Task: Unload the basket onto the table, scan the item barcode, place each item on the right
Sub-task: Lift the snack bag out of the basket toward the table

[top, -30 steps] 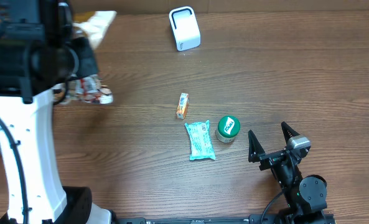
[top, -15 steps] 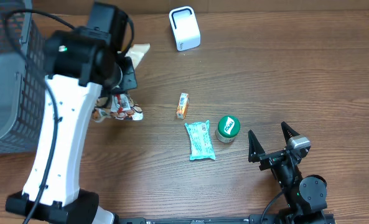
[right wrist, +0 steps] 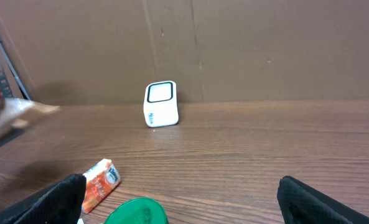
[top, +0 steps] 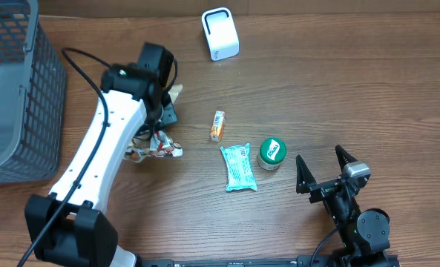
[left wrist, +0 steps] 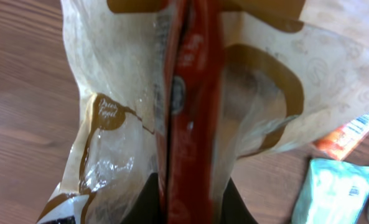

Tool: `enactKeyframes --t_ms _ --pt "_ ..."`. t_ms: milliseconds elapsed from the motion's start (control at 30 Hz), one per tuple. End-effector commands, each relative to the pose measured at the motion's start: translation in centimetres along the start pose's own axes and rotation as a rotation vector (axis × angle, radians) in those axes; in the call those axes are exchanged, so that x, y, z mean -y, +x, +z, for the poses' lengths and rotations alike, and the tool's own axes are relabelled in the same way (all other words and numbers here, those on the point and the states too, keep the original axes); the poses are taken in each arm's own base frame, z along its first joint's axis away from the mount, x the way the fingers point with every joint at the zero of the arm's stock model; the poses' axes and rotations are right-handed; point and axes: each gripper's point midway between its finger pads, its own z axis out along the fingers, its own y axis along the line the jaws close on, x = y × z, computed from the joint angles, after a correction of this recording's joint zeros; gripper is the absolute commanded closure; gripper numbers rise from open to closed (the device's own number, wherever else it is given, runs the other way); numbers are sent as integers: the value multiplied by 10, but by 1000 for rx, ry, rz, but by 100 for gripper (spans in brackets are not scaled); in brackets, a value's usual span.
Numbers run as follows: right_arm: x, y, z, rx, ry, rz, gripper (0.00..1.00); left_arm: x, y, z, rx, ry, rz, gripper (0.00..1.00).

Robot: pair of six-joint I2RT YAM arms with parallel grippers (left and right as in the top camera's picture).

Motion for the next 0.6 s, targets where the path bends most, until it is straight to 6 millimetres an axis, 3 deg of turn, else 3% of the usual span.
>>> enactKeyframes --t_ms 0,267,567 --pt "3 4 1 -5 12 -3 0 1 14 22 -33 8 -11 96" --pt "3 4 1 -5 12 -3 0 3 30 69 -36 37 32 96" --pt "3 4 1 -5 12 -3 0 5 33 88 -10 58 100 96"
